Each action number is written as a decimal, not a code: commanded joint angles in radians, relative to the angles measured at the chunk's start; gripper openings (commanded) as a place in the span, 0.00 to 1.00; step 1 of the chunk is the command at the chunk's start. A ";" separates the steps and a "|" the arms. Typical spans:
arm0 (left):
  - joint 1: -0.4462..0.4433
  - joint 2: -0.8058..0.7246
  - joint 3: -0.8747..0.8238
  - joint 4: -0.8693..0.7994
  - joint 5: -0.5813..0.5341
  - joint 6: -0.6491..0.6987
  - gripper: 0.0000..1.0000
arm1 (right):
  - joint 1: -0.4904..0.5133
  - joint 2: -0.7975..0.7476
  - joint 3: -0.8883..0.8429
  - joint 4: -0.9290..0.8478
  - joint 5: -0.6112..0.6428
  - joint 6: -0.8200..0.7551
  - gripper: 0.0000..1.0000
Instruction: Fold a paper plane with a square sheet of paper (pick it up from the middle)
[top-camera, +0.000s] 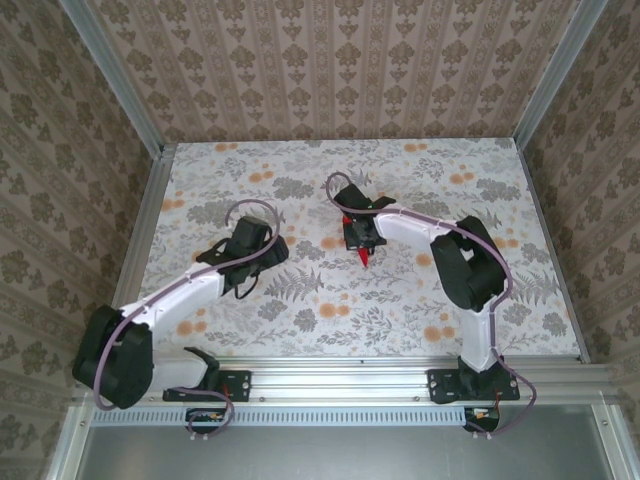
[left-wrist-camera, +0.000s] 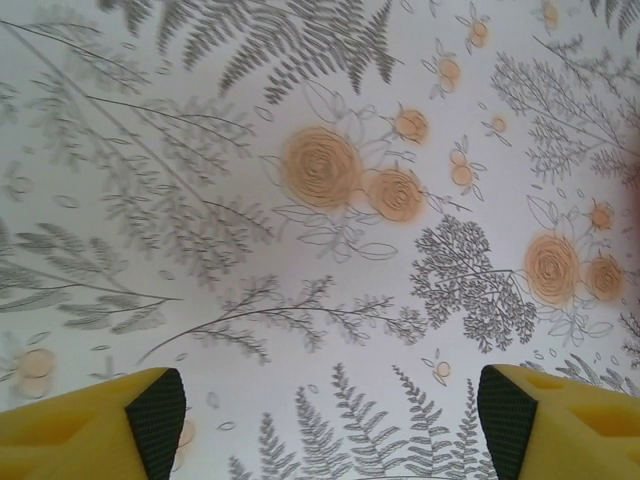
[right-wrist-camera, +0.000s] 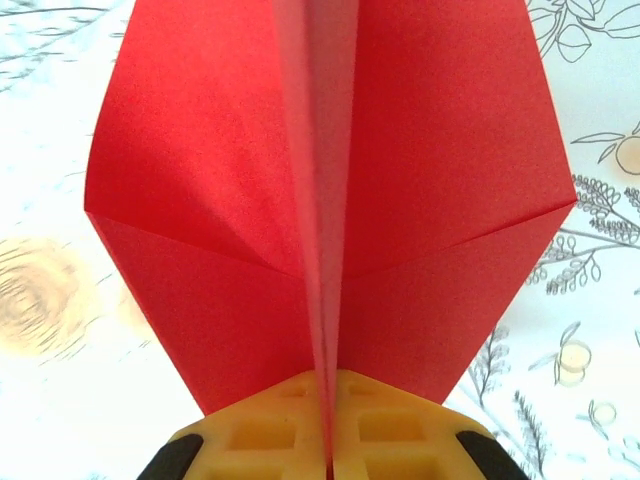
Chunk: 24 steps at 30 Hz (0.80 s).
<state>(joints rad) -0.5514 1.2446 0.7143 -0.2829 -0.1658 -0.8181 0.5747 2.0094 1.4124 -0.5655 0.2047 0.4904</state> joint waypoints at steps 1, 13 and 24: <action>0.018 -0.054 -0.012 -0.096 -0.069 0.015 0.82 | -0.004 0.048 0.041 -0.037 0.030 -0.018 0.09; 0.059 -0.140 0.026 -0.166 -0.132 0.076 0.89 | -0.005 -0.089 0.040 -0.060 -0.004 -0.003 0.42; 0.133 -0.196 0.123 -0.241 -0.291 0.217 0.95 | -0.112 -0.510 -0.166 0.098 0.084 -0.060 0.81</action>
<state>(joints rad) -0.4500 1.0767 0.8005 -0.4770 -0.3702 -0.6792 0.4999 1.5566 1.3285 -0.5110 0.2195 0.4595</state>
